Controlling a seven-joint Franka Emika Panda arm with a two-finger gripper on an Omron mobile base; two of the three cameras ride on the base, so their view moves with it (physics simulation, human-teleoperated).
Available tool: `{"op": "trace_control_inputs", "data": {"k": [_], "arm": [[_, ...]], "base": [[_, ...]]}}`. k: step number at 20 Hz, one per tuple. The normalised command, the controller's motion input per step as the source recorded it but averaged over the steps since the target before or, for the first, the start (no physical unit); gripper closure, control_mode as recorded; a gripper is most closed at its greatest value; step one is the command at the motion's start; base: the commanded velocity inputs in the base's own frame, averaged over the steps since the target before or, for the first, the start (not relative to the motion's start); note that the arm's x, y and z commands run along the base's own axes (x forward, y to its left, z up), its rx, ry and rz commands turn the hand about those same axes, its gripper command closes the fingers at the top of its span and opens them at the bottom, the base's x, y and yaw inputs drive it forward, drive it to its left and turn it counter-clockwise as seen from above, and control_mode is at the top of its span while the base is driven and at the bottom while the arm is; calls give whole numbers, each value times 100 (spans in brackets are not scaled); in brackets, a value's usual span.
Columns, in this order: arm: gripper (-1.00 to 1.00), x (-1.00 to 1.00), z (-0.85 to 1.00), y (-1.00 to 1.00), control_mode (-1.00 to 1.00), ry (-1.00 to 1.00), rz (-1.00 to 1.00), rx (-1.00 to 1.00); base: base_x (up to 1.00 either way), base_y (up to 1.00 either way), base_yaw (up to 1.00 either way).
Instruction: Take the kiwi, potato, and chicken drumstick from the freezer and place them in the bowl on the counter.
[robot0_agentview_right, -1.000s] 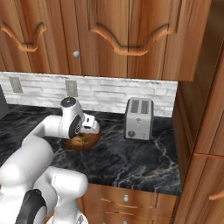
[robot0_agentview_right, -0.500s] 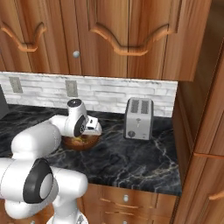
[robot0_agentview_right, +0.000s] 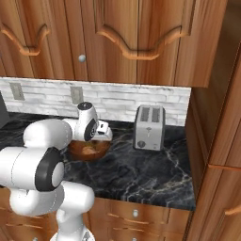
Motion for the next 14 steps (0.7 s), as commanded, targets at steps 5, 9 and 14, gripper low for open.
{"op": "trace_control_inputs", "data": {"k": [5, 9, 14], "arm": [[-100, -5, 5, 0, -100, -8, 0, 0], [-100, -27, 29, -9, -100, -22, 0, 0], [-100, -51, 44, 0, -100, -19, 0, 0]], "base": [[0, 0, 0], [0, 0, 0], [0, 0, 0]]}}
